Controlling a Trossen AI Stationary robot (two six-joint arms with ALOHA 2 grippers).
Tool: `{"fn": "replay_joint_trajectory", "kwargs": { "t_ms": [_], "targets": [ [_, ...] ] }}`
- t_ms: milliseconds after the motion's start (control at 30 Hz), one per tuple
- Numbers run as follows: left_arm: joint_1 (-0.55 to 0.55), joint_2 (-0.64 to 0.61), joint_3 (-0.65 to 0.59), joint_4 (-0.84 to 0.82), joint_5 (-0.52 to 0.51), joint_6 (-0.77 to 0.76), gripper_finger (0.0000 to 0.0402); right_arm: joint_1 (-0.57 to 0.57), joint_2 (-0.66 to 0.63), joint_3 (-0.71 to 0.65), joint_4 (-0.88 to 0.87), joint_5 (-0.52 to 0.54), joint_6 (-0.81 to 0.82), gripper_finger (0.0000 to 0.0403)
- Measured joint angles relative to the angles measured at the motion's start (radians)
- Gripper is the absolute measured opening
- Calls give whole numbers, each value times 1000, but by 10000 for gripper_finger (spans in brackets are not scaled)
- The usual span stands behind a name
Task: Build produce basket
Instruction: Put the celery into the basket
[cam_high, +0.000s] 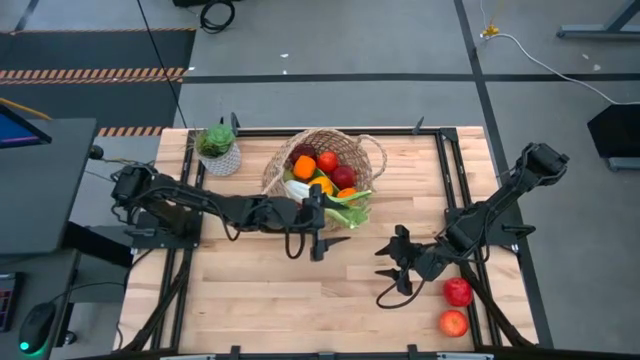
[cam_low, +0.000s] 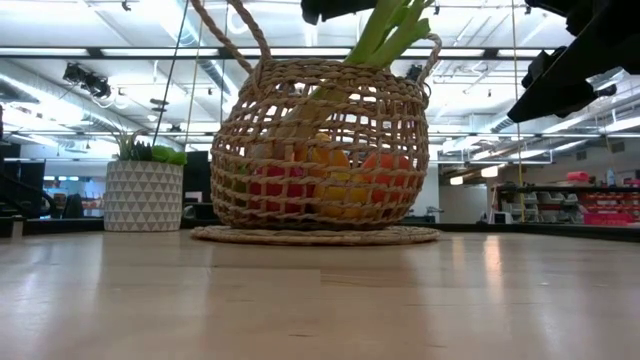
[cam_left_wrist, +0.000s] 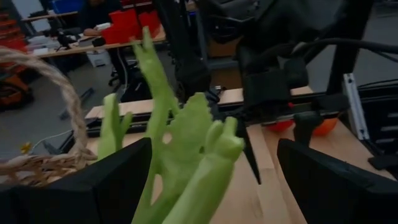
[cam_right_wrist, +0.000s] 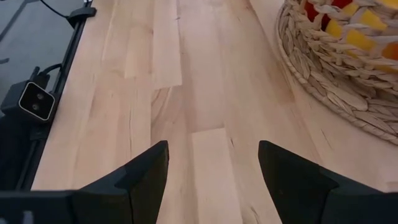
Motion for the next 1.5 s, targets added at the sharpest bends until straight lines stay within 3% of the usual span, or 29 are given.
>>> {"fn": "replay_joint_trajectory", "kwargs": {
  "t_ms": [300,500,1067,1200,1500],
  "targets": [
    [5,0,0,1,-14,1,354,-2,0,0,0,0,3,254],
    [34,0,-1,-10,-100,-81,354,-8,0,0,0,0,4,254],
    [20,0,-2,-31,-98,-87,354,-8,0,0,0,0,4,254],
    [20,0,-2,0,-55,-84,354,-8,0,0,0,0,4,254],
    [5,0,-2,53,-37,27,354,-8,0,1,0,0,20,254]
  ]
}}
